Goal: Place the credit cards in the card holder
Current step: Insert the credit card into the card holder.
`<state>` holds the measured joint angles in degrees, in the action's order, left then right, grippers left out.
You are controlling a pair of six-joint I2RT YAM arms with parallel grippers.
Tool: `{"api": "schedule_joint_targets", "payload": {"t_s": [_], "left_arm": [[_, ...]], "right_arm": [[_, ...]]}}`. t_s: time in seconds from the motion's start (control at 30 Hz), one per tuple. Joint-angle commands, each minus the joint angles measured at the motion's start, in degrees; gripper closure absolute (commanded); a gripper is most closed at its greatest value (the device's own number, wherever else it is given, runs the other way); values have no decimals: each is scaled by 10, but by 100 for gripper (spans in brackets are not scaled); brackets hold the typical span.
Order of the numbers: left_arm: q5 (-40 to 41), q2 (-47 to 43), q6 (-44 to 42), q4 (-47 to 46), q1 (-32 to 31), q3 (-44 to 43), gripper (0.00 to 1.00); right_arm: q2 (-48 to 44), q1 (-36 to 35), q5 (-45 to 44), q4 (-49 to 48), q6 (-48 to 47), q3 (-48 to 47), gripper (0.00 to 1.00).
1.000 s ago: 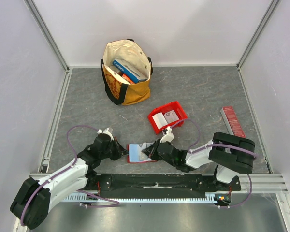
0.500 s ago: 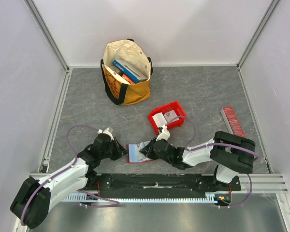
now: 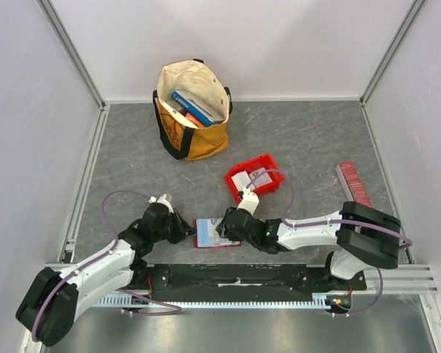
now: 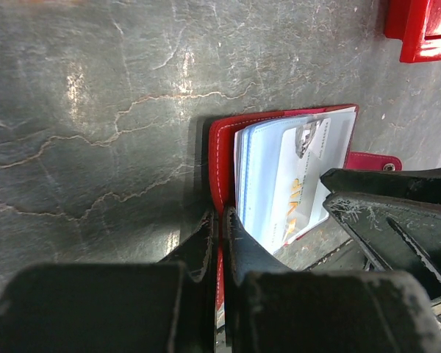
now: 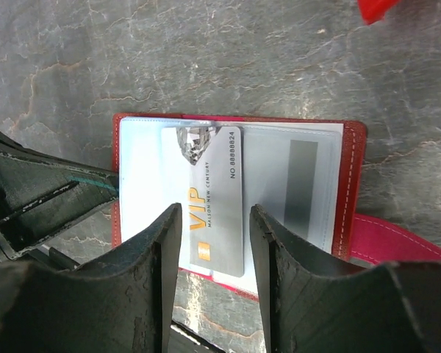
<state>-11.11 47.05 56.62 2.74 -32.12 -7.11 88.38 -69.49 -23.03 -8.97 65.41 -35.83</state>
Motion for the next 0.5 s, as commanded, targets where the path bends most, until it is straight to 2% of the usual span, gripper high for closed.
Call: {"api": "schedule_joint_targets", "payload": {"t_s": [0.0,0.27,0.47], "left_arm": [[0,6,4,-12,-1,-7,98],[0,-1,6,-10,0,-4,98],[0,-2,7,-9,-1,-4,98]], "right_arm": [[21,-5,8,-2,-21,-26,51],[50,-5,50,-41,-45,-48,55],[54,-5,71,-75,-56,-56,62]]}}
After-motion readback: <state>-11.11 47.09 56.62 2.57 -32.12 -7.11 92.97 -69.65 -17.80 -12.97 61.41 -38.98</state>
